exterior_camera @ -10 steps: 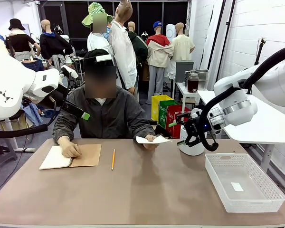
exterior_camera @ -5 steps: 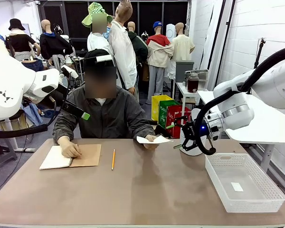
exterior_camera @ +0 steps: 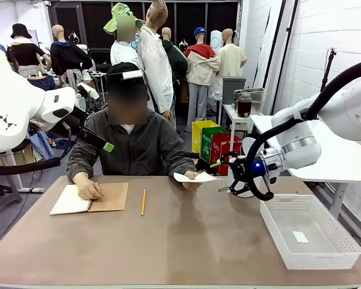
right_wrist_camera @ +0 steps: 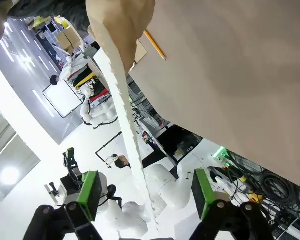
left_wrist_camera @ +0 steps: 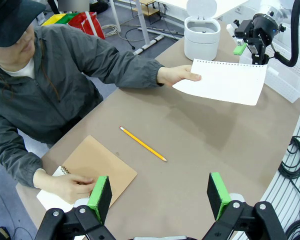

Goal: Sort the paper based on its condition.
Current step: If a person hands you a paper, place it in the Organizing basket , and if it's crumpled, put it in the Trash can.

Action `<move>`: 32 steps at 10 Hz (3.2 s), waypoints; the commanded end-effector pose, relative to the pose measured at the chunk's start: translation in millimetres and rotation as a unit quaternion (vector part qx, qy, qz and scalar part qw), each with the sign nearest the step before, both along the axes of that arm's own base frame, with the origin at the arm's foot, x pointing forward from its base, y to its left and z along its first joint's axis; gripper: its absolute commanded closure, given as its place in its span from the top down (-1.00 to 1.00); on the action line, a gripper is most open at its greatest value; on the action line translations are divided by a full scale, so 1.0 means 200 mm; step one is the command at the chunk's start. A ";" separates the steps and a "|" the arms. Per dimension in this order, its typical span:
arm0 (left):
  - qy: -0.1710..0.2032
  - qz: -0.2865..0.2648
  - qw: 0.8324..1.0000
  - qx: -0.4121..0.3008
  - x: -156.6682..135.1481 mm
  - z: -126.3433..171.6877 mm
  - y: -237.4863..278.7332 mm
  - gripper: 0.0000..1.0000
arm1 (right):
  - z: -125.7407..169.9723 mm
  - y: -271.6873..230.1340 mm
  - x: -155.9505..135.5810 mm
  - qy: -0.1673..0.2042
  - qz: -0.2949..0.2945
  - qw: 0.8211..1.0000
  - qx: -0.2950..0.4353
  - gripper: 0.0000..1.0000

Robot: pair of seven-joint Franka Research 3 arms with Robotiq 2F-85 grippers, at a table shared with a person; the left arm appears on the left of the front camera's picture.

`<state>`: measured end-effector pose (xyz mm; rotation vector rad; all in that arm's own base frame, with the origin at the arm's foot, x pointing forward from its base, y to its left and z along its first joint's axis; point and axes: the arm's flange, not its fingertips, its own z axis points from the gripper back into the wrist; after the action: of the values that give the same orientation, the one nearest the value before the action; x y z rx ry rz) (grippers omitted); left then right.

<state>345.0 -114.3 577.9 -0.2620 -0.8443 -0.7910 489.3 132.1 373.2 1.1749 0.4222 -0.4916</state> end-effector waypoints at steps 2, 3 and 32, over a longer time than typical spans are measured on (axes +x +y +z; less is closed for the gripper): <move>0.005 -0.001 1.000 -0.001 0.00 0.00 0.01 1.00 | 0.00 0.00 0.00 0.012 -0.004 1.000 0.015 0.14; 0.005 -0.001 1.000 -0.001 0.00 0.00 0.01 1.00 | 0.00 0.00 0.00 0.012 0.001 1.000 0.020 0.04; 0.005 -0.001 1.000 -0.001 0.00 0.00 0.01 1.00 | 0.30 -1.05 -0.40 -0.212 0.102 0.923 -0.305 -1.00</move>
<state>345.0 -114.3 578.0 -0.2619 -0.8444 -0.7911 413.0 -78.4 436.6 0.6249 -0.0186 -0.1213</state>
